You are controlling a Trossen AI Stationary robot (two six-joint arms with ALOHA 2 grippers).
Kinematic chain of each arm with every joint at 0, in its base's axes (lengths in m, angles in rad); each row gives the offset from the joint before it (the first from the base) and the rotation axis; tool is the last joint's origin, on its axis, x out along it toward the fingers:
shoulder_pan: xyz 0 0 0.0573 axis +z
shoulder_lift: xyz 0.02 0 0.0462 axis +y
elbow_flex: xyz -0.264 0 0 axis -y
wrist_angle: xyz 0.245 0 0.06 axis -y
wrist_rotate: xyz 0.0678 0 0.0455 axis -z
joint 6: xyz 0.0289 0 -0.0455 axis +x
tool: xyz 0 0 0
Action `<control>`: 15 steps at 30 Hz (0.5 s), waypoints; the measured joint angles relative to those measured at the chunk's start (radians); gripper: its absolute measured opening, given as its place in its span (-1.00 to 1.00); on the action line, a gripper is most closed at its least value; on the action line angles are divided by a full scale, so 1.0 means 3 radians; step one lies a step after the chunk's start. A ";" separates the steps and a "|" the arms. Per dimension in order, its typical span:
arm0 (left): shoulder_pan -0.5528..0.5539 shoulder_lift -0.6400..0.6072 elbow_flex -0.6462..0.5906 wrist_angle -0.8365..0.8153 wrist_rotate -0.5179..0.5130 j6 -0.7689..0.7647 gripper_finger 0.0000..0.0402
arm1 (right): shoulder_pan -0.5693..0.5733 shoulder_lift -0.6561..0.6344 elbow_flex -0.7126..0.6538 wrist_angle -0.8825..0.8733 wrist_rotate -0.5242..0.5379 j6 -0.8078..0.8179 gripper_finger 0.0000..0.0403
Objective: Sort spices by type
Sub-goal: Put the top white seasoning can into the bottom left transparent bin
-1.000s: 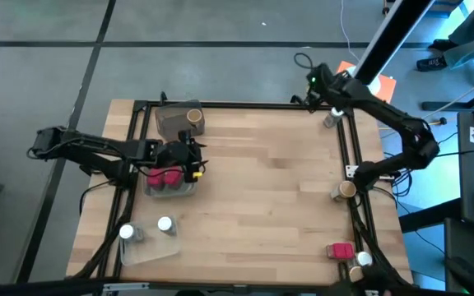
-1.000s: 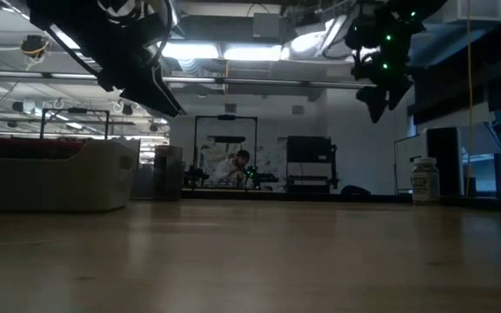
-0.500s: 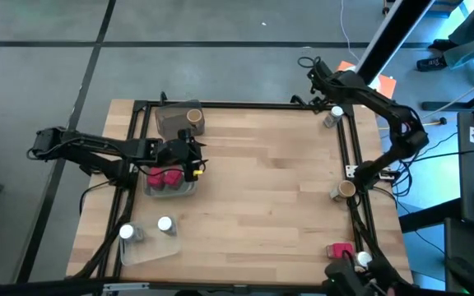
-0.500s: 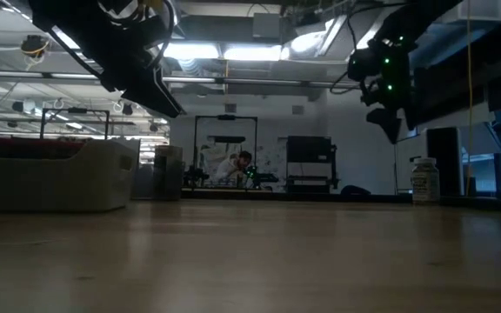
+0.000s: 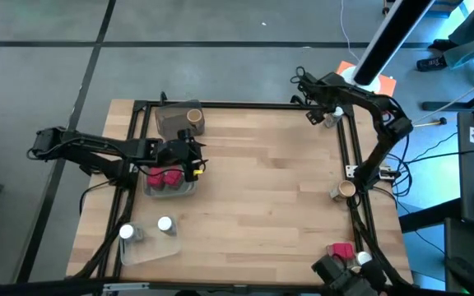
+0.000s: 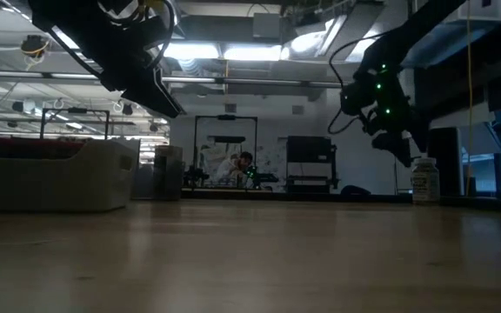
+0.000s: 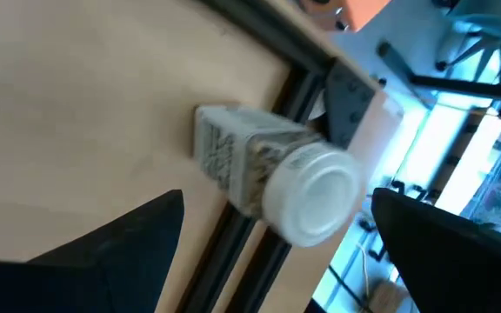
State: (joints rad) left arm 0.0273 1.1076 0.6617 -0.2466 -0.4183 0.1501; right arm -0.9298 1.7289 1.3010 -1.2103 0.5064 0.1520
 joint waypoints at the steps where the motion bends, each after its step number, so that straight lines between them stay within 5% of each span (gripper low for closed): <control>1: 0.0000 0.0000 0.0000 -0.0001 0.0000 0.0000 0.19 | 0.0000 0.0022 0.0000 -0.0033 -0.0033 0.0002 0.83; 15: 0.0000 0.0000 -0.0001 -0.0004 0.0000 0.0010 0.19 | -0.0001 0.0067 -0.0001 -0.0078 -0.0363 -0.0011 0.83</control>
State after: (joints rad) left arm 0.0273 1.1076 0.6613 -0.2478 -0.4183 0.1532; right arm -0.9301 1.7489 1.3006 -1.2336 0.3974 0.1487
